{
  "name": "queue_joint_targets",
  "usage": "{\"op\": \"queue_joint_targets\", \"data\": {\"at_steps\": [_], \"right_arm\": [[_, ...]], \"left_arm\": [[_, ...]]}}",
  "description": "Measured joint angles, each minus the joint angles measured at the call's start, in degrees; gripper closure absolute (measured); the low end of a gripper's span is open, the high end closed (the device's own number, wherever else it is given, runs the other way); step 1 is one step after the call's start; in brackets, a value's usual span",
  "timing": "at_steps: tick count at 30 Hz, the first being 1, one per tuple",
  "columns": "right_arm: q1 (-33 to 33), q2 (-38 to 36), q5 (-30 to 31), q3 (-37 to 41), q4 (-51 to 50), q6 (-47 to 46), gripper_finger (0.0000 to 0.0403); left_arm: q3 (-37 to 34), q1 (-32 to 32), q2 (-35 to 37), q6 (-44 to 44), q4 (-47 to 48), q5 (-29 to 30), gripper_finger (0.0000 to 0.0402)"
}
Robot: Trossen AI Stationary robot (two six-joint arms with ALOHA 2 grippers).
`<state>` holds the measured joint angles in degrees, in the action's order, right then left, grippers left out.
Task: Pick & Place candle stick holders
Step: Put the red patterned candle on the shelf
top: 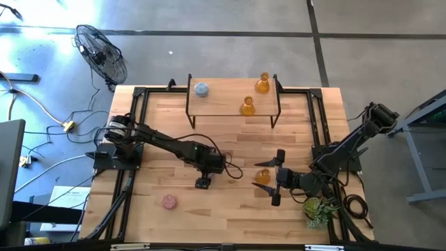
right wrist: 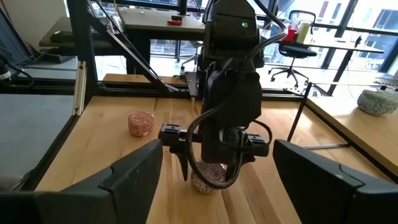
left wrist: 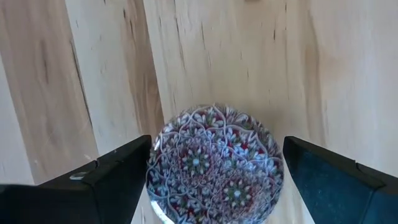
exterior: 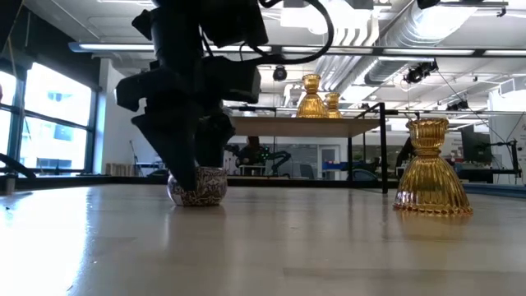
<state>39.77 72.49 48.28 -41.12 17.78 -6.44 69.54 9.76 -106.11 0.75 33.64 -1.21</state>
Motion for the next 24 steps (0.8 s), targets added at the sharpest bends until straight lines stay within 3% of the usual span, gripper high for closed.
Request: {"op": "queue_joint_targets", "data": {"at_steps": [4, 10, 24], "right_arm": [[0.0, 0.0, 0.0, 0.0, -0.3, 0.0, 0.0101], [0.0, 0.0, 0.8, 0.0, -1.2, -0.1, 0.0101], [-0.1, 0.0, 0.6, 0.0, -1.0, 0.9, 0.0101]], "left_arm": [[-0.1, 0.0, -1.7, 0.9, -0.5, -2.2, 0.0056], [0.2, 0.0, -2.7, 1.0, -0.5, -1.7, 0.0116], [0.1, 0.8, -2.1, 6.4, 1.2, -1.1, 0.0116]]}}
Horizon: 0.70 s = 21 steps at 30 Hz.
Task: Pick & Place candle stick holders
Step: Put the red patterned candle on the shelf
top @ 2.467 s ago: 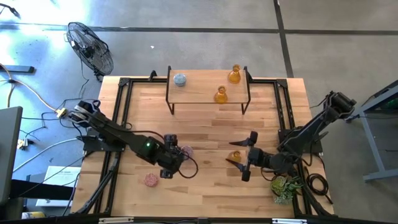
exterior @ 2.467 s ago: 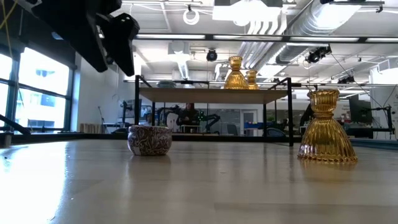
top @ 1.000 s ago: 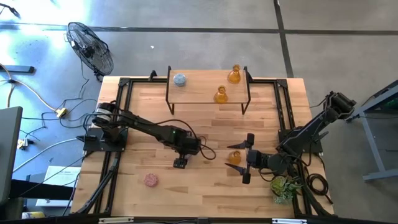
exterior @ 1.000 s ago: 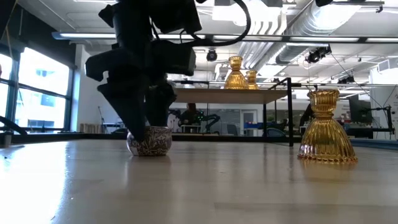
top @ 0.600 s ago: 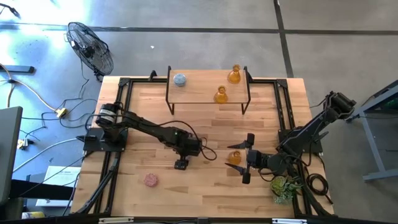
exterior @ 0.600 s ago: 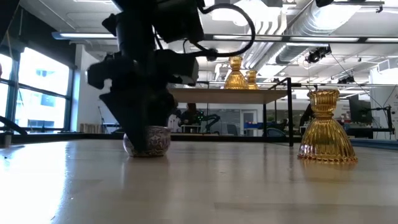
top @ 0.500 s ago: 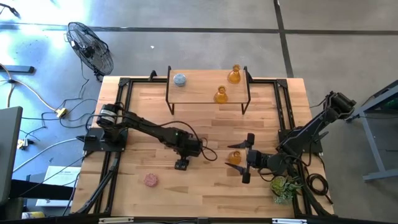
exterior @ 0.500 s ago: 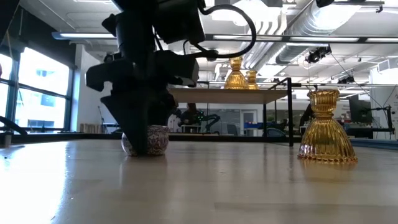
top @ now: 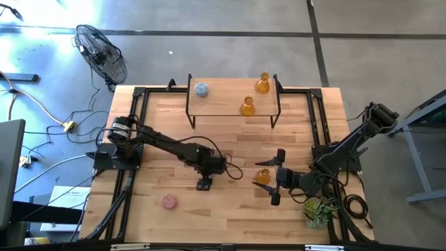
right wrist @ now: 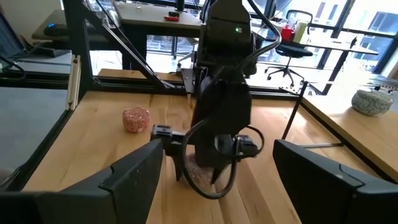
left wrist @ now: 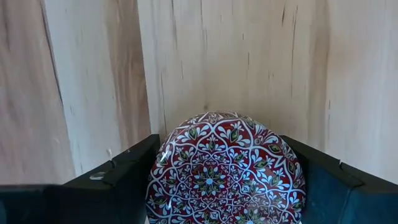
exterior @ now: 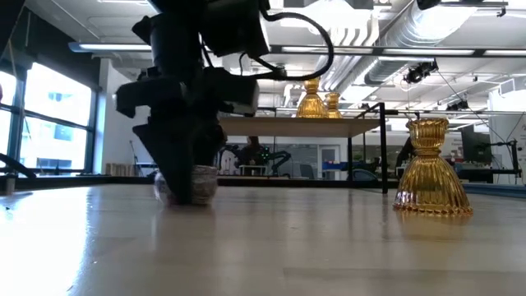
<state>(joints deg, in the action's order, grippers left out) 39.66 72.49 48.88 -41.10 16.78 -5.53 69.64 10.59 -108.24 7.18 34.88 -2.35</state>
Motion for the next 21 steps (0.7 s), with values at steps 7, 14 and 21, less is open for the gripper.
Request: {"op": "queue_joint_targets", "data": {"at_steps": [7, 14, 21], "right_arm": [[0.0, 0.0, -3.3, 0.0, 5.3, 4.9, 0.0101], [0.5, 0.0, -10.8, 0.0, 12.3, 12.3, 0.0101], [3.1, 0.0, -16.5, 0.0, 12.9, 14.6, 0.0101]], "left_arm": [[6.3, 3.5, 0.0, 0.7, 12.0, 7.3, 0.0116], [15.8, 7.5, 0.0, 0.5, 24.0, 9.6, 0.0116], [28.7, 9.5, 0.0, 0.6, 37.9, 14.5, 0.0116]]}}
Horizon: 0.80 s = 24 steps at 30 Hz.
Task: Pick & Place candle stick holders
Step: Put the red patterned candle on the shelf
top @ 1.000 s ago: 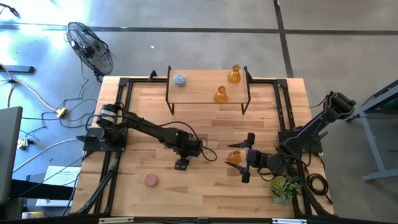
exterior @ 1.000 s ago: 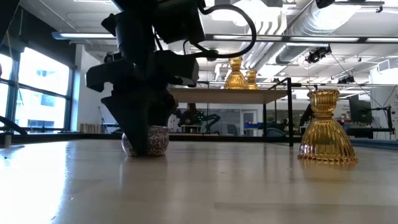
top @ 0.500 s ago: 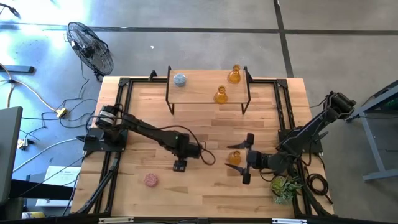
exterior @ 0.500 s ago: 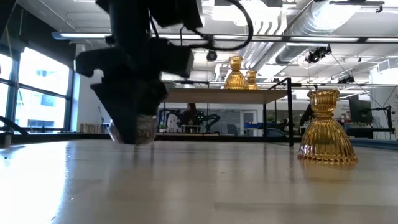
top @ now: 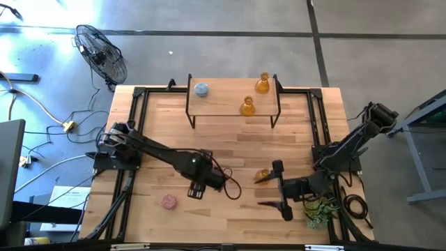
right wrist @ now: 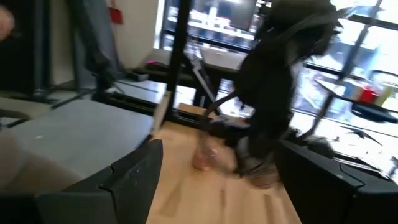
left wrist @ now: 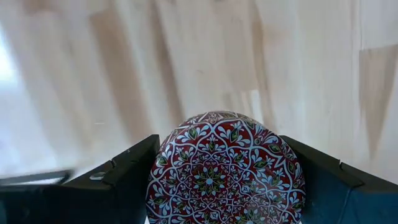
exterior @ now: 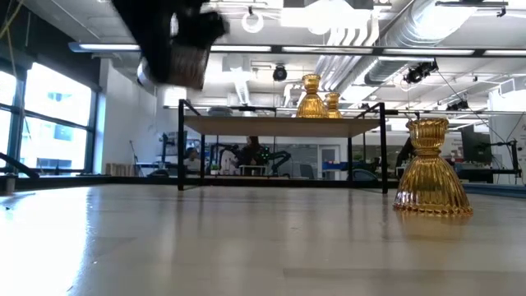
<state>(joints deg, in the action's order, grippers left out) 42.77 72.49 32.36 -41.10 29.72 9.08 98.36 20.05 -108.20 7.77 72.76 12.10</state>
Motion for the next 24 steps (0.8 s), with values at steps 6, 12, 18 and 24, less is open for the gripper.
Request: {"op": "queue_joint_targets", "data": {"at_steps": [6, 12, 18, 24], "right_arm": [[3.5, 0.0, 0.1, 0.0, 0.9, 0.4, 0.0101], [6.0, 0.0, 0.5, 0.0, 1.2, 0.4, 0.0101], [7.2, 0.0, 2.1, 0.0, 1.6, 0.1, 0.0101], [7.2, 0.0, 1.9, 0.0, 1.8, -0.2, 0.0101]], "left_arm": [[13.0, -0.5, 0.0, 0.6, 13.0, 4.0, 0.0116], [22.9, -1.9, 2.2, -1.0, 16.9, 7.6, 0.0116], [25.1, -5.1, 8.6, -1.2, 17.6, 10.4, 0.0116], [24.2, -10.9, 13.7, -1.5, 17.2, 12.3, 0.0116]]}}
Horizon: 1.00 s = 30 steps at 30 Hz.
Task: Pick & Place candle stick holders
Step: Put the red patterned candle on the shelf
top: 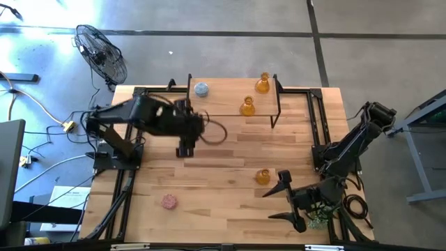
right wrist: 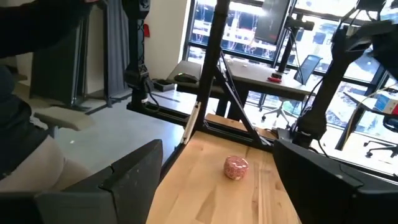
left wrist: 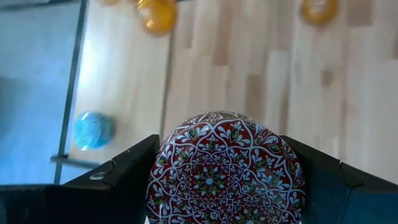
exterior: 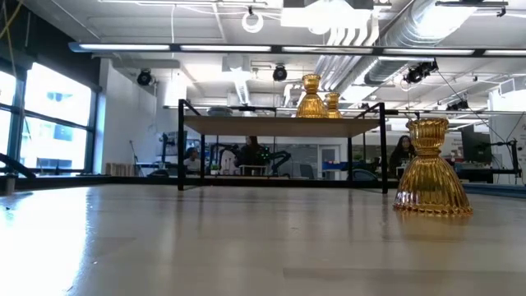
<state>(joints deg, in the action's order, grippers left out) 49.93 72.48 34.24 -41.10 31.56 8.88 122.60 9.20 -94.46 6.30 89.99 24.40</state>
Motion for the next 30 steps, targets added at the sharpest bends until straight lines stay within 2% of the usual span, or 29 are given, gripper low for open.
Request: {"op": "queue_joint_targets", "data": {"at_steps": [6, 12, 23, 30], "right_arm": [[0.0, 0.0, 0.1, 0.0, 0.8, -1.7, 0.0101], [0.0, 0.0, 0.1, 0.0, 2.0, -2.4, 0.0101], [-0.1, 0.0, 1.3, 0.0, 2.3, 0.5, 0.0101], [-1.4, 0.0, 4.4, 0.0, 1.7, 0.5, 0.0101]], "left_arm": [[-2.3, -11.1, 0.4, -4.0, -1.3, -2.7, 0.0116], [-8.3, -22.3, 0.3, -9.1, -11.3, -14.4, 0.0116], [-19.0, -34.5, -0.6, -18.3, -27.3, -28.7, 0.0116], [-19.3, -41.0, -3.6, -20.7, -34.8, -36.3, 0.0116]]}}
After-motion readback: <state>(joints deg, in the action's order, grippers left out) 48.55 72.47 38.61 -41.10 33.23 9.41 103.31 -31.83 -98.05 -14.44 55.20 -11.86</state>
